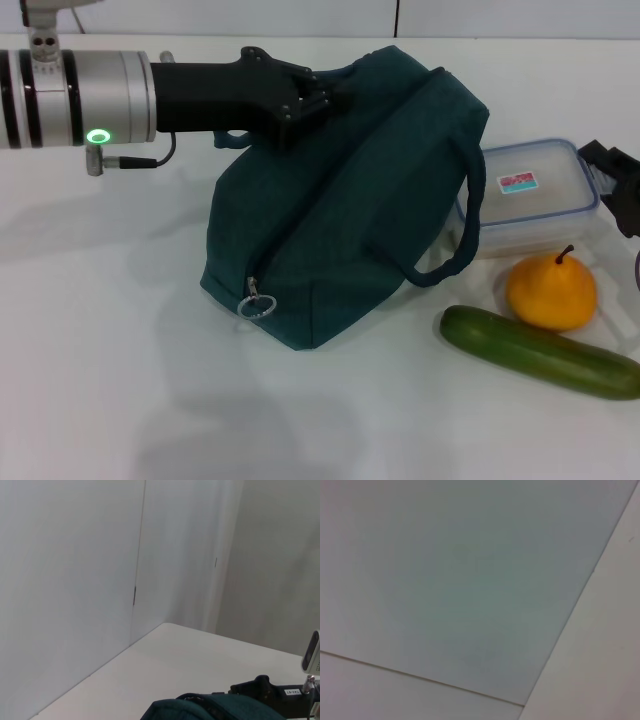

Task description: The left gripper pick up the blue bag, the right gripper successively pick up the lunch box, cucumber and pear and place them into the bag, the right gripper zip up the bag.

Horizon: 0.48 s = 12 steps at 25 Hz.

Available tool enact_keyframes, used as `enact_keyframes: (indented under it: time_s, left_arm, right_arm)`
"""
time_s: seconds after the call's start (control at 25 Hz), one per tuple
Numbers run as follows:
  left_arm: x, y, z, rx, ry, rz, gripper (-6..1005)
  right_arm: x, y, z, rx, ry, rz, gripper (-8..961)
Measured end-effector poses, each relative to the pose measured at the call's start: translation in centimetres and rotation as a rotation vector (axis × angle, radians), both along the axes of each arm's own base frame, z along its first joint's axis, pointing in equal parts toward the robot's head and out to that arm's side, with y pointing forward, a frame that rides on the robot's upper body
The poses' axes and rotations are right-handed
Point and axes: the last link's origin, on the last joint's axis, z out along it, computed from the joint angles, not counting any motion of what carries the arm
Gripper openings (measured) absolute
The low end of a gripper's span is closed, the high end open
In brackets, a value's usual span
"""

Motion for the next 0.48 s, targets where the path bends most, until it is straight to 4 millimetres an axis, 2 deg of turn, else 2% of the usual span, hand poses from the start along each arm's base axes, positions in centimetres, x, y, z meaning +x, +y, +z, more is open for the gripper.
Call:
enact_keyframes:
  time_s: [0.08,0.48]
  left_arm:
    - [0.0,0.0,0.0,0.0,0.0,0.0,50]
    - [0.17,0.08,0.0,0.0,0.0,-0.005,50]
  right_arm:
    - [-0.03,0.04,0.01,-0.001,-0.003,0.003,288]
    - [-0.36,0.18,0.27,-0.005,-0.025,0.046,234]
